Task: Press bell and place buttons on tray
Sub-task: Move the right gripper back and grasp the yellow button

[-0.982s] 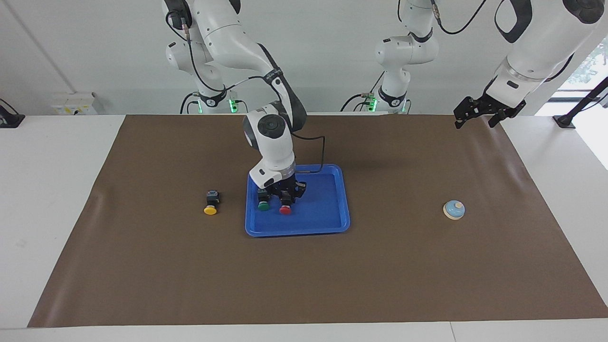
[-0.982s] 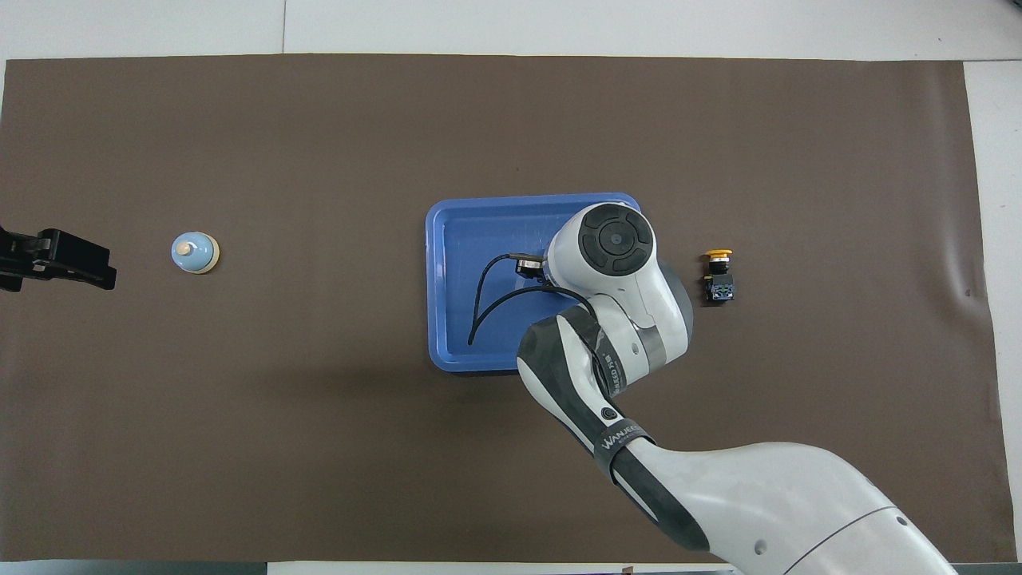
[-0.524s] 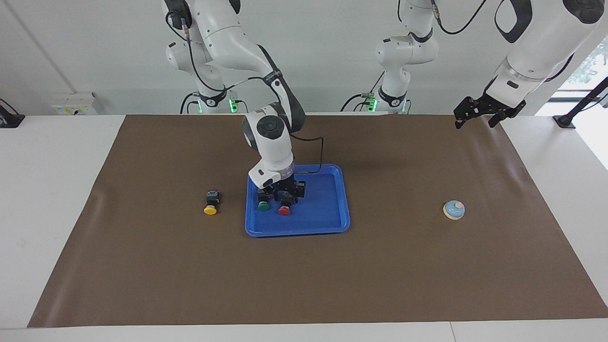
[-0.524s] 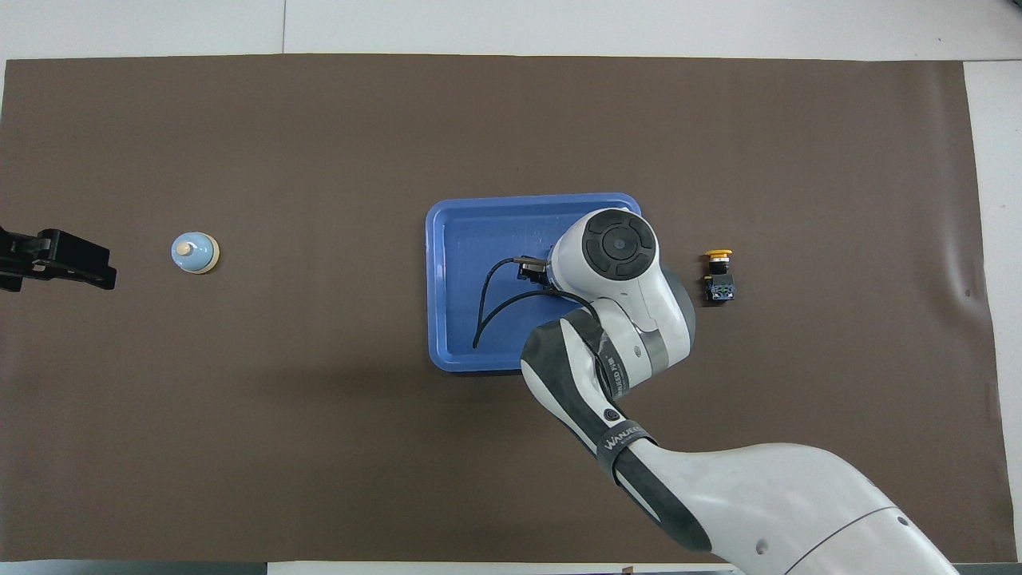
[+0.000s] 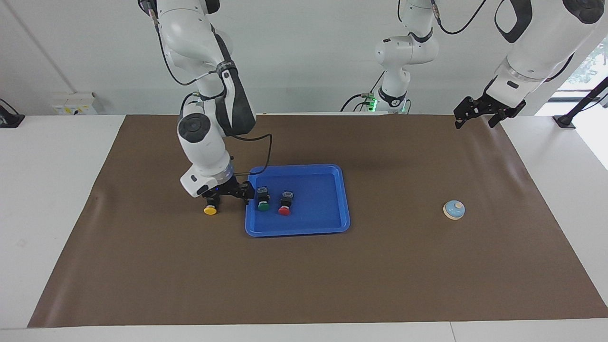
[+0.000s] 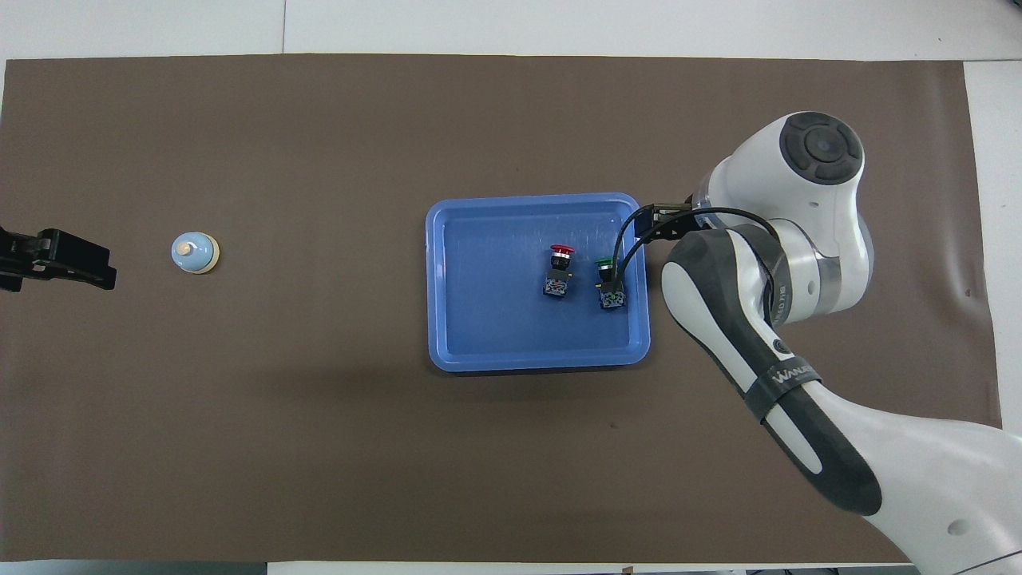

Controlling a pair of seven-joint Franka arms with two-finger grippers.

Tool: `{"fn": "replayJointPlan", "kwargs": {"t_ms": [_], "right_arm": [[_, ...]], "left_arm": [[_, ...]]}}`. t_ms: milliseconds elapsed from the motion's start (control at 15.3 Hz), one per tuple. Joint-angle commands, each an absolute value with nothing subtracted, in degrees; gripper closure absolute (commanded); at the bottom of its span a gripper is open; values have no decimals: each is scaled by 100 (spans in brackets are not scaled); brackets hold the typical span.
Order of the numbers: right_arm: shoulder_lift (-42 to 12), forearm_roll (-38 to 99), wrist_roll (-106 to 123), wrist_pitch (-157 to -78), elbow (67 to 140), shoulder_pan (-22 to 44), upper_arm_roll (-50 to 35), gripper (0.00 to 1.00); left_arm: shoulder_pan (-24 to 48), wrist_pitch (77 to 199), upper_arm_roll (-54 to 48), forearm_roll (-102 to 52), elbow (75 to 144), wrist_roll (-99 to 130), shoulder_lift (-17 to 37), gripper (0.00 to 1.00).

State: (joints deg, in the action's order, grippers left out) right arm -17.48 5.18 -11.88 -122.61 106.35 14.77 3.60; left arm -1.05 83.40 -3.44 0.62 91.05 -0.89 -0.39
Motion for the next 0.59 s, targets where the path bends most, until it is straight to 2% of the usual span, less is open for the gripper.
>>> {"fn": "replayJointPlan", "kwargs": {"t_ms": [0, 524], "right_arm": [[-1494, 457, -792, -12515, 11170, 1205, 290, 0], [-1459, 466, -1000, -13131, 11654, 958, 290, 0]], "left_arm": [[-105, 8323, -316, -9, 9141, -62, -114, 0], [-105, 8323, -316, -9, 9141, -62, -114, 0]]}}
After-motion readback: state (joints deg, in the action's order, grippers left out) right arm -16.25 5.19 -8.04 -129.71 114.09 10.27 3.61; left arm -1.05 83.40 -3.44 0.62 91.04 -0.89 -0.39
